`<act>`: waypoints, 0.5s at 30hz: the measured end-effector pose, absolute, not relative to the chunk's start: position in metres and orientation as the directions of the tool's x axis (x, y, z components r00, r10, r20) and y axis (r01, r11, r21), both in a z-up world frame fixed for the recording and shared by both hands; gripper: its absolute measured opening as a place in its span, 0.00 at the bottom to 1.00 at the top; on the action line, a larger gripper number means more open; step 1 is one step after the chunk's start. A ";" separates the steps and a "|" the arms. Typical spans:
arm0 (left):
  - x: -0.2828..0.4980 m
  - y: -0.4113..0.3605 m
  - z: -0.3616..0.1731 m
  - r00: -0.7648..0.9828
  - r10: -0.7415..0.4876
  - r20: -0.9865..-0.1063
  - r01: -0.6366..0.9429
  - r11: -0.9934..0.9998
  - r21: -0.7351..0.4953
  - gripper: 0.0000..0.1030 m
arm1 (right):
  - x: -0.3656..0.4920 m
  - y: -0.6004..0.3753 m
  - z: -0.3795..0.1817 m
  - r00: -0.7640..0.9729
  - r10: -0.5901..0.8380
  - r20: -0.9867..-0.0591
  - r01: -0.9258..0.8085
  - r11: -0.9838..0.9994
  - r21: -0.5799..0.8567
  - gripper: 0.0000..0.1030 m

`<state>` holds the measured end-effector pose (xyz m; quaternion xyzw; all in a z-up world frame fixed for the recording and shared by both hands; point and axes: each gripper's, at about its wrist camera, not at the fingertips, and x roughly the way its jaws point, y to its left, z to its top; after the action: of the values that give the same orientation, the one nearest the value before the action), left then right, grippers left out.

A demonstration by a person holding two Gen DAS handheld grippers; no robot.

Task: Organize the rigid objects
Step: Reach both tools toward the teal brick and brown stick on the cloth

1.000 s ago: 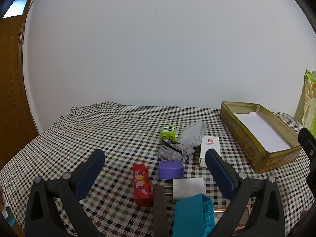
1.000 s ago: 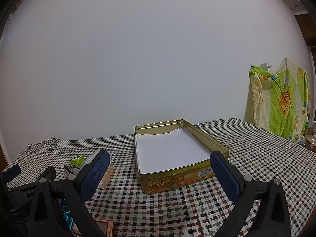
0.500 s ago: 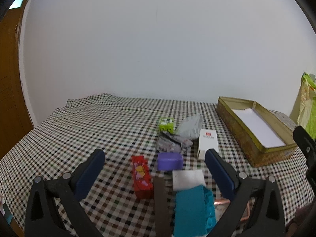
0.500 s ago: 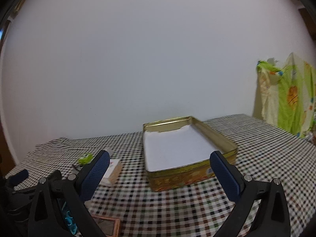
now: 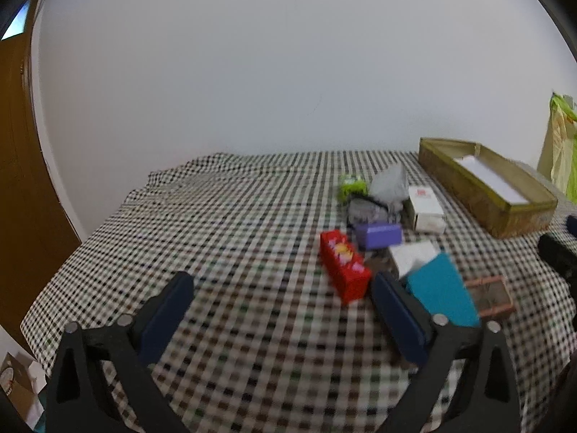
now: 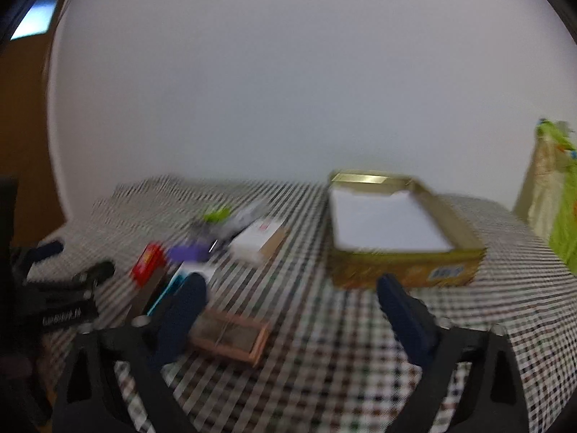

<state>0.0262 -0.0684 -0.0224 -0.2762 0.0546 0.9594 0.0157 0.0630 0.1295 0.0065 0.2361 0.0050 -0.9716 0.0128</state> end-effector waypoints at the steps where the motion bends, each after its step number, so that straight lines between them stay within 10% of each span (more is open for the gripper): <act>1: 0.027 -0.069 -0.023 -0.839 0.014 -0.544 -0.075 -0.993 0.090 0.91 | 0.059 0.127 0.002 -0.871 -0.034 -0.489 0.045 -0.999 -0.010 0.70; 15: 0.037 -0.074 -0.029 -0.827 -0.010 -0.562 -0.076 -0.989 0.130 0.89 | 0.038 0.096 -0.010 -0.721 -0.331 -0.608 0.227 -0.943 0.244 0.62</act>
<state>0.0371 -0.0744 -0.0293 -0.2935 0.0733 0.9530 0.0173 0.0380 0.0964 -0.0098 0.3415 -0.0764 -0.9245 0.1510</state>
